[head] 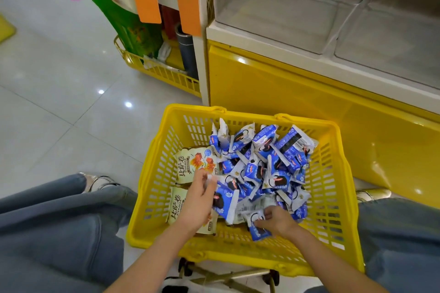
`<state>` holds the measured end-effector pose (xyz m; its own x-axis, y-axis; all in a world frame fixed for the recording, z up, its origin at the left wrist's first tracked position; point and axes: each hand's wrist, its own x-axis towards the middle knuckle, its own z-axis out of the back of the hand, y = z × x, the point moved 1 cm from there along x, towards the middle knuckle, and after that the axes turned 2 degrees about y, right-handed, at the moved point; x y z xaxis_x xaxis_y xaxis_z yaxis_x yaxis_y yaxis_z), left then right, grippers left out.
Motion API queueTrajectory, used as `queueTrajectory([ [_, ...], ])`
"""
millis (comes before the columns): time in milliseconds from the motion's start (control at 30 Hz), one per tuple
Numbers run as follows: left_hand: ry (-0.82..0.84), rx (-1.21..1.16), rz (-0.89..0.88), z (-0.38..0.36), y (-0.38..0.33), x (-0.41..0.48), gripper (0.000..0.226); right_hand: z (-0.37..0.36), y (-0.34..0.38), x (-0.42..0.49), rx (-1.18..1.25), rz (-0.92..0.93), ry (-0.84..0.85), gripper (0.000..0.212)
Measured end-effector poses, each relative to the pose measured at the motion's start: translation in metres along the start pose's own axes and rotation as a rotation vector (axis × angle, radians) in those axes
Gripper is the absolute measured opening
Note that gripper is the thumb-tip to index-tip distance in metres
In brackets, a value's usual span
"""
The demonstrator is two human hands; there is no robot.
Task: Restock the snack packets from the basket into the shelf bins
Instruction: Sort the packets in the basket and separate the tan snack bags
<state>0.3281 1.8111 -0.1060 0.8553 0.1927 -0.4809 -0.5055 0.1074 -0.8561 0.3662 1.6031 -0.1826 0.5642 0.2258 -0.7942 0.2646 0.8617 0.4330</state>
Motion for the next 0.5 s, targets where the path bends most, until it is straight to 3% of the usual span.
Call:
queueTrajectory([
  [67, -0.058, -0.059, 0.137, 0.004, 0.0, -0.005, 0.015, 0.0, 0.002, -0.001, -0.042, 0.03, 0.006, 0.042],
  [200, 0.021, -0.37, 0.44, 0.002, 0.003, -0.01, 0.03, 0.008, 0.013, -0.011, -0.089, 0.07, -0.043, 0.038],
  [367, 0.141, -0.611, 0.371, -0.011, -0.001, -0.015, 0.006, 0.044, 0.037, -0.041, -0.049, 0.102, -0.146, 0.028],
  [500, -0.02, -0.649, 0.31, -0.017, -0.011, -0.015, 0.01, 0.071, 0.042, -0.072, 0.11, 0.113, -0.278, 0.046],
])
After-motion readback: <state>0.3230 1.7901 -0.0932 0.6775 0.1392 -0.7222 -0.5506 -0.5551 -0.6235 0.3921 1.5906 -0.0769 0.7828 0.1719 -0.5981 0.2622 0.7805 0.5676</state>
